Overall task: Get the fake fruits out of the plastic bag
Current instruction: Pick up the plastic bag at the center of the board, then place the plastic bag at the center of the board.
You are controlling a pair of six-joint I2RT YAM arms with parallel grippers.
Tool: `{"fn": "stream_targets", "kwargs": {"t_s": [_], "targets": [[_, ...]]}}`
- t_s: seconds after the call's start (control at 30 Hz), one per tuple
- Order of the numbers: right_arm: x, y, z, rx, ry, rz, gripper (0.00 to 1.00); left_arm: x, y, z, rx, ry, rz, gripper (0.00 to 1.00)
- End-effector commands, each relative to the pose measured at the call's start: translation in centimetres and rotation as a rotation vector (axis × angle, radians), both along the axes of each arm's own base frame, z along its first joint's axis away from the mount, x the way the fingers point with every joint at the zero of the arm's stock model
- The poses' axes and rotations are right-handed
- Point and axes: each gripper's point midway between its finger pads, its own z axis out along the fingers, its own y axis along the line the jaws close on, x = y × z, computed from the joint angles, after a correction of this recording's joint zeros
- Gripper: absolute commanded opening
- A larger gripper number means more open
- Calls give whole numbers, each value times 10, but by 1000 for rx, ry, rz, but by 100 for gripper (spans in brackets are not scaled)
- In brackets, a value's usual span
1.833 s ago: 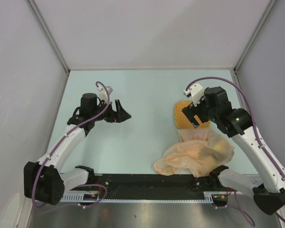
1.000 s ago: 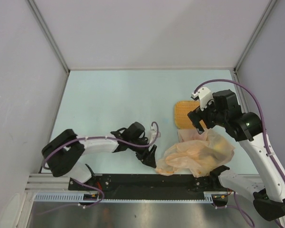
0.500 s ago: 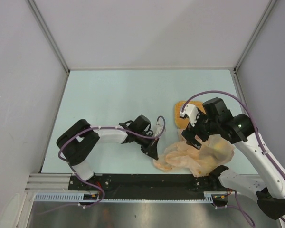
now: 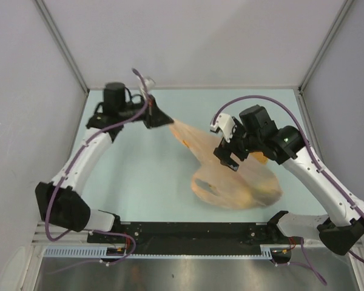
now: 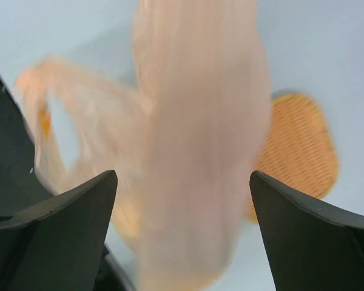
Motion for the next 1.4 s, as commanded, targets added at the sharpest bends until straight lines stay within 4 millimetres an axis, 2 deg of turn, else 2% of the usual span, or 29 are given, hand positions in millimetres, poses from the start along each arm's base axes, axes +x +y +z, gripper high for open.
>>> {"fn": "stream_targets", "kwargs": {"t_s": [0.0,0.03,0.07,0.1,0.13,0.17,0.2,0.33,0.47,0.5,0.57,0.6,0.7,0.77,0.8,0.83,0.87,0.9,0.93,0.97,1.0,1.1,1.2,1.27,1.33,1.37], "targets": [[54,24,92,159,-324,-56,97,33,35,119,-101,-234,56,0],[65,28,106,180,-373,-72,98,34,37,164,-130,-306,44,0],[80,35,128,229,-449,-94,98,39,38,180,-146,-317,47,0],[90,36,137,238,-488,-125,98,54,39,183,-169,-265,62,0],[101,42,148,267,-524,-140,98,49,39,216,-196,-335,54,0],[105,45,159,289,-548,-146,98,48,38,225,-216,-338,50,0],[108,46,165,302,-561,-158,98,43,36,243,-259,-354,48,0],[113,59,171,369,-522,-177,98,37,34,253,-312,-337,62,0],[107,77,164,389,-479,-134,96,54,40,257,-305,-375,148,0],[107,85,157,380,-469,-124,96,58,41,264,-310,-406,159,0],[108,90,154,380,-465,-124,96,72,43,267,-307,-418,191,0],[110,92,151,377,-458,-127,96,72,45,283,-314,-455,218,0],[109,100,149,400,-433,-124,96,84,50,286,-290,-501,259,0],[106,107,146,418,-407,-119,95,91,55,277,-248,-511,293,0],[105,111,144,438,-383,-128,95,97,55,254,-215,-445,306,0],[101,116,136,442,-359,-126,94,100,56,239,-190,-418,315,0],[99,119,131,443,-346,-131,93,92,59,232,-164,-426,321,0],[97,122,125,455,-325,-141,93,102,61,185,-123,-322,340,0],[94,124,119,451,-312,-145,93,104,64,165,-99,-297,369,0],[89,128,102,424,-287,-154,92,102,68,149,-78,-282,388,0],[86,129,94,414,-273,-166,92,97,69,119,-56,-237,399,0],[64,141,65,390,-181,-132,91,94,80,84,-14,-181,471,0],[36,163,43,377,-98,-28,86,95,85,74,-7,-143,514,0],[24,176,27,362,-43,15,85,97,85,74,-13,-135,532,0],[25,184,22,364,-40,6,84,98,86,73,-17,-122,545,0],[34,184,19,354,-63,-38,84,98,87,73,-23,-115,551,0]]}}
